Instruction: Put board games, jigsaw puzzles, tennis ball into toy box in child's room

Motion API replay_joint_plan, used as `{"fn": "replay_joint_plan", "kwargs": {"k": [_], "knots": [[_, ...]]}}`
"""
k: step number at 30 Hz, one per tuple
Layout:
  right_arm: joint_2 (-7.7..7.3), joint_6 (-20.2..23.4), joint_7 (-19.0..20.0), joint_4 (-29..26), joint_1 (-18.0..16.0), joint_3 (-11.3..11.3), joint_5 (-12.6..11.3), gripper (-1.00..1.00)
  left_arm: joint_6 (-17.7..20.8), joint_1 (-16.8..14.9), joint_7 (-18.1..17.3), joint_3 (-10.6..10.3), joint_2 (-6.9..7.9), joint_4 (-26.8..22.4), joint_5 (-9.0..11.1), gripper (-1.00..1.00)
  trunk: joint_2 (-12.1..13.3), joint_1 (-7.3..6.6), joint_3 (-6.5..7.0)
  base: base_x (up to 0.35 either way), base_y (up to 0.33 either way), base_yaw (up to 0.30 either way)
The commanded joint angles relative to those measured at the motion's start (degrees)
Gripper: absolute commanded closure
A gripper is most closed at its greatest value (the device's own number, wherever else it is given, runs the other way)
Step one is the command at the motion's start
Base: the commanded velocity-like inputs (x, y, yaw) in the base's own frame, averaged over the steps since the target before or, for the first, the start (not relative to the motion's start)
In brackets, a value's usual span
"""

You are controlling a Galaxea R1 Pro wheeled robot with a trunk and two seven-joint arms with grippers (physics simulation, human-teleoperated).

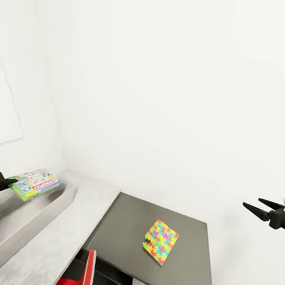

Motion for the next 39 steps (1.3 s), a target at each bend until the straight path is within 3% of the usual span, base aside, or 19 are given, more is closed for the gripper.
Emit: {"fn": "replay_joint_plan", "kwargs": {"k": [1,13,39], "knots": [[0.01,0.5,0.5,-0.1,-0.1,-0.1,0.5,-1.00,0.3,-0.1,-0.5,0.2,-0.01,0.5,-0.5,1.00,-0.1,0.04,-0.23,0.000,0.000,0.000],[0.00,0.5,0.5,-0.1,-0.1,0.0,0.5,-1.00,-2.2,-0.6,-4.6,0.2,-0.13,4.7,-4.7,1.00,-0.1,0.04,-1.32,0.000,0.000,0.000],[0.01,0.6,0.6,-0.1,-0.1,-0.2,0.5,-1.00,-5.5,-0.8,-5.8,0.2,-0.27,7.8,-5.1,1.00,-0.1,0.04,-3.69,0.000,0.000,0.000]]}}
